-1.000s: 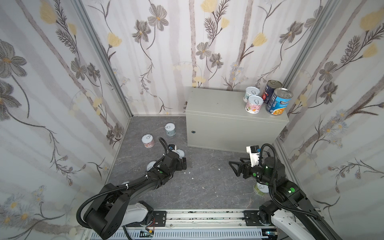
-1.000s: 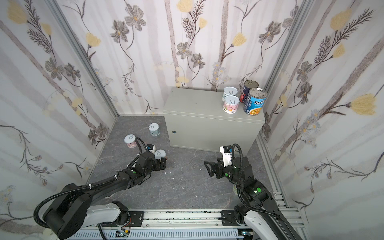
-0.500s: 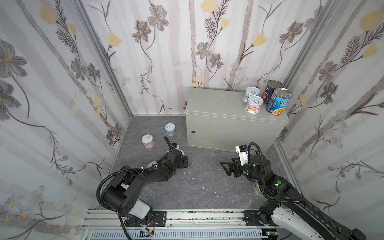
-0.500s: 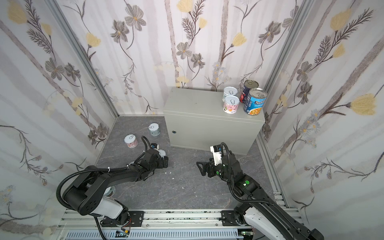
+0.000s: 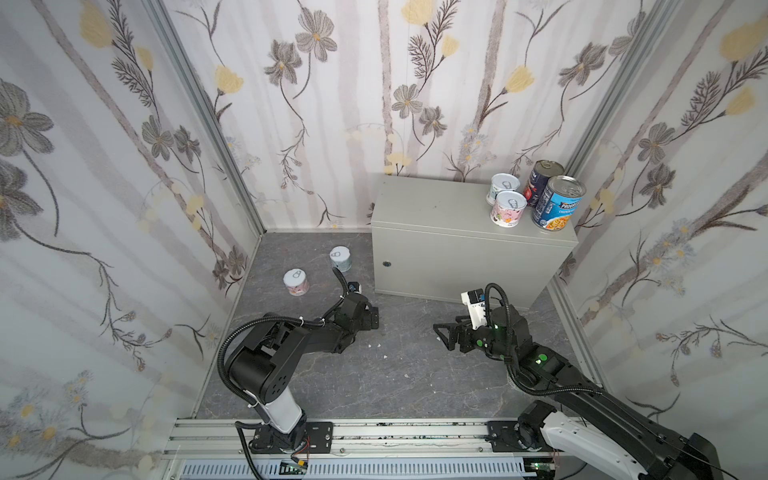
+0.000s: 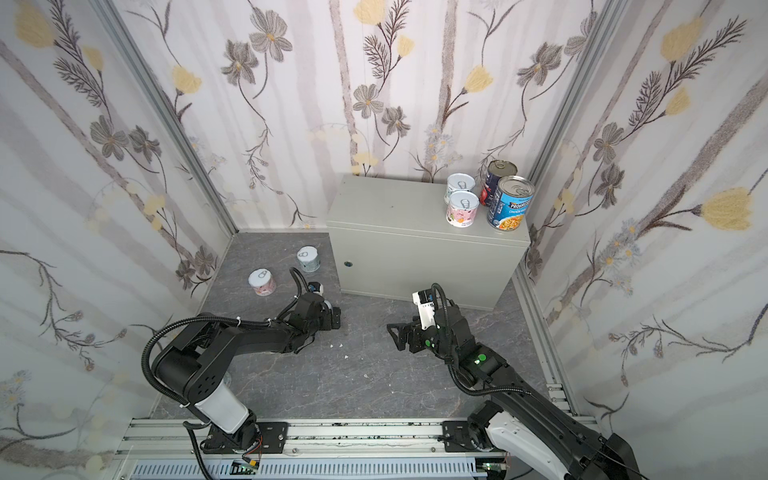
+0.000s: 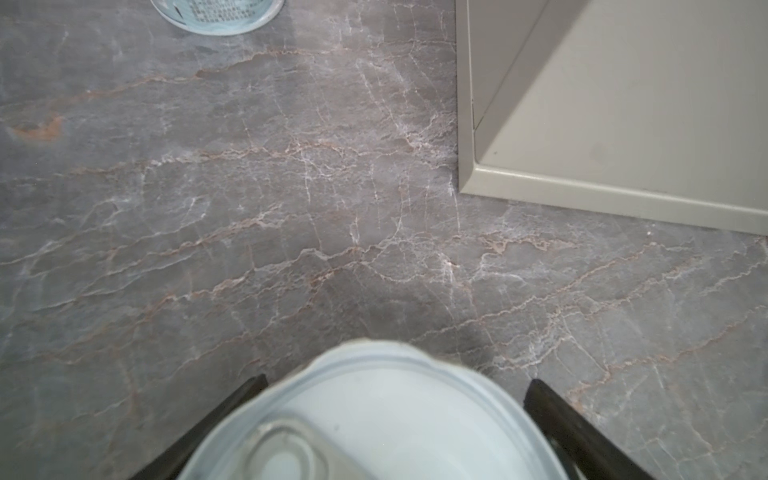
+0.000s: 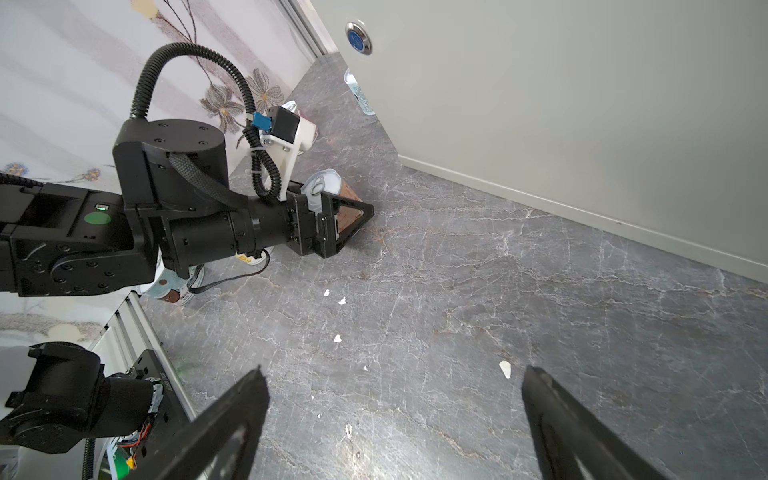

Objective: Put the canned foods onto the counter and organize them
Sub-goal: 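Lift the peach-labelled can with the left gripper toward the cabinet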

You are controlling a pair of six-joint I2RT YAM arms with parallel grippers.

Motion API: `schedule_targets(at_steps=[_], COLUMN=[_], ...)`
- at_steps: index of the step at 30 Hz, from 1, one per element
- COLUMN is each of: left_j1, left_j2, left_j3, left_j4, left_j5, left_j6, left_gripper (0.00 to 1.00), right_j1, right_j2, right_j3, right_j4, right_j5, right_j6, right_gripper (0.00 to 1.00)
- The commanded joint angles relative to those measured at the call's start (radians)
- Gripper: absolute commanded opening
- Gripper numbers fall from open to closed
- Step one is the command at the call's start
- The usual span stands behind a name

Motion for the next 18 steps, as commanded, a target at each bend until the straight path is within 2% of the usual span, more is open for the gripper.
schedule_targets(at_steps=[1,10,18], left_j1=[0.001,0.002,0.002], left_j2=[0.019,0.061,0.05], left_j3=[0.017,0.033,0.033], left_j4=[0.031,0.041,0.039], left_j5=[-0.005,-0.025,-0.012], left_j6=[0.002,-0.003,0.0], left_gripper=[0.97,0.89,0.78], right_j1=[0.002,0.003,0.002], right_j2=[0.01,0.035,0.058], right_j3=[-0.005,-0.012,-0.017], right_j4=[0.083,0.105,0.121], right_j5=[-0.006,-0.007,-0.029], right_j6=[-0.006,-0.014,-0.021], right_gripper=[0.96,0.96,0.99])
